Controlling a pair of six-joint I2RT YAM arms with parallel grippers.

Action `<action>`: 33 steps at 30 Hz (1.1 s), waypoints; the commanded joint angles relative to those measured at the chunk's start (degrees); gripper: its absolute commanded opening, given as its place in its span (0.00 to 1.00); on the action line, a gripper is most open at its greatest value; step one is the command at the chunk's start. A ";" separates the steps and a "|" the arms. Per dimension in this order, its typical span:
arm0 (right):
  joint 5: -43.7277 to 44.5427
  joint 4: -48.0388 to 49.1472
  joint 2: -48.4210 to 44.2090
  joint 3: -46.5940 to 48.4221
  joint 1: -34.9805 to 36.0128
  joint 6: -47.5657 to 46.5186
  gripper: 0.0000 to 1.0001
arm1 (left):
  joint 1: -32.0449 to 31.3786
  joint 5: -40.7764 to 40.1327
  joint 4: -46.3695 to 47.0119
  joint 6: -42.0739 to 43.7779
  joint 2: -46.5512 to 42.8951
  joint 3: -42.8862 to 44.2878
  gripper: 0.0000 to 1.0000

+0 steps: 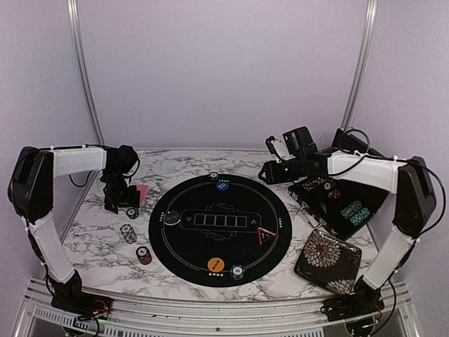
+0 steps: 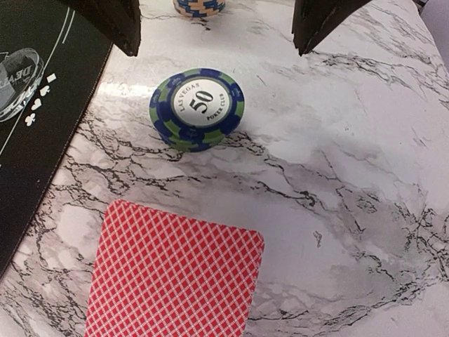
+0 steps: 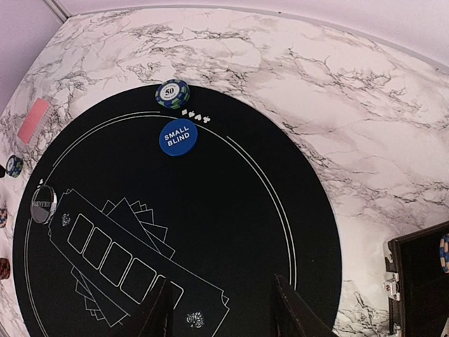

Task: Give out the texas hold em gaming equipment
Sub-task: Pick up the poker chip from the center of the board.

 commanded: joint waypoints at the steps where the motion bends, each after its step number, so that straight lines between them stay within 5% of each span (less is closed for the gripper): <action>1: -0.70 0.19 0.72 2.19 -0.50 -0.73 0.44 | 0.78 1.32 0.72 1.91 2.17 2.08 0.76; 33: -0.74 0.53 0.98 2.03 -0.60 -0.91 0.44 | 0.82 1.15 1.13 3.66 9.92 4.92 0.64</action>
